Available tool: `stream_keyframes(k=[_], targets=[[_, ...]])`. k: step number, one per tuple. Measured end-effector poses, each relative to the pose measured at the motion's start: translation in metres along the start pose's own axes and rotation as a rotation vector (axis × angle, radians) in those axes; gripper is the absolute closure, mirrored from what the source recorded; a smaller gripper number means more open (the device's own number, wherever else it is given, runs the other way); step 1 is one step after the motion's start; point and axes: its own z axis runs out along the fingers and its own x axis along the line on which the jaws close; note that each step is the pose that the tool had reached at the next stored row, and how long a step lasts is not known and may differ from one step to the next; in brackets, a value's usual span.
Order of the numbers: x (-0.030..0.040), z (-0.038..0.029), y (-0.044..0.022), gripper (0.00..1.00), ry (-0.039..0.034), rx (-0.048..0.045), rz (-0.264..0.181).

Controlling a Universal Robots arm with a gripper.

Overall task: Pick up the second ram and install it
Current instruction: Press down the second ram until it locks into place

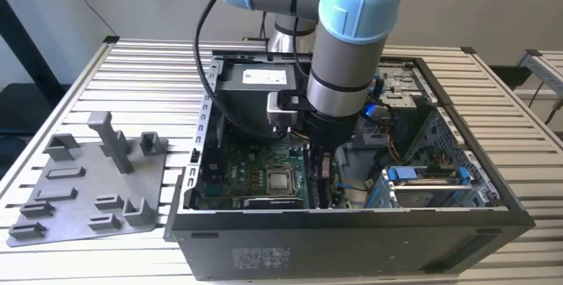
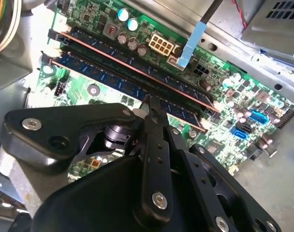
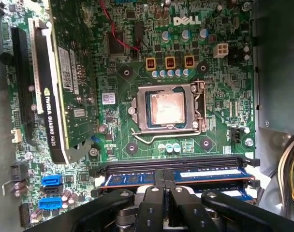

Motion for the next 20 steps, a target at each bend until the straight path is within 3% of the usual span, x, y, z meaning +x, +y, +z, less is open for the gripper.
stream_keyframes(k=[1, 3, 14, 15, 20], targets=[[0.0000, 0.0001, 0.0000, 0.89, -0.0004, 0.0001, 0.000], [-0.0008, -0.0059, -0.0001, 0.89, -0.0035, 0.0006, 0.000], [-0.0005, -0.0567, 0.0000, 0.89, -0.0013, 0.0002, 0.000], [-0.0005, -0.0595, 0.0000, 0.89, -0.0007, 0.0001, 0.000], [-0.0006, -0.0596, 0.0000, 0.89, -0.0024, 0.0001, 0.000]])
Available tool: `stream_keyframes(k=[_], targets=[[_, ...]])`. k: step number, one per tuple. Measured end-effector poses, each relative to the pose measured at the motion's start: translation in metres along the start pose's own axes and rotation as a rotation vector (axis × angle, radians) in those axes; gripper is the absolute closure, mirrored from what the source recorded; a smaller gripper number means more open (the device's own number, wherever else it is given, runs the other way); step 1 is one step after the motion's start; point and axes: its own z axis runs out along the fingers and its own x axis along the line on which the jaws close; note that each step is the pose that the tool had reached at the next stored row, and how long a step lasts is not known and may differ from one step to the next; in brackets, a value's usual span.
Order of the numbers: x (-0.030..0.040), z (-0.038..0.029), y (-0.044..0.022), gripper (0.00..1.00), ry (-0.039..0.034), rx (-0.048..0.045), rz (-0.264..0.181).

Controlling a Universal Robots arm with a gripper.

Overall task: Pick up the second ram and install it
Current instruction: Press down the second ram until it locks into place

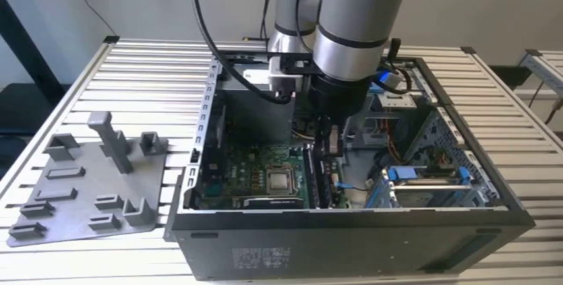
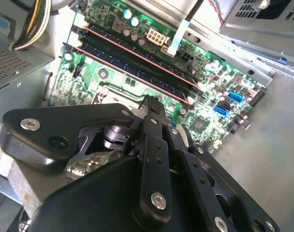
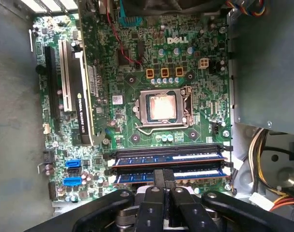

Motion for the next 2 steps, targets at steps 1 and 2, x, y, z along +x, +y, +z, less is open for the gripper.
stream_keyframes(k=[1, 2], targets=[[0.0000, 0.0000, 0.0000, 0.89, -0.0001, 0.0000, 0.000], [0.0000, 0.0000, 0.0000, 0.89, -0.0003, 0.0000, 0.000]])
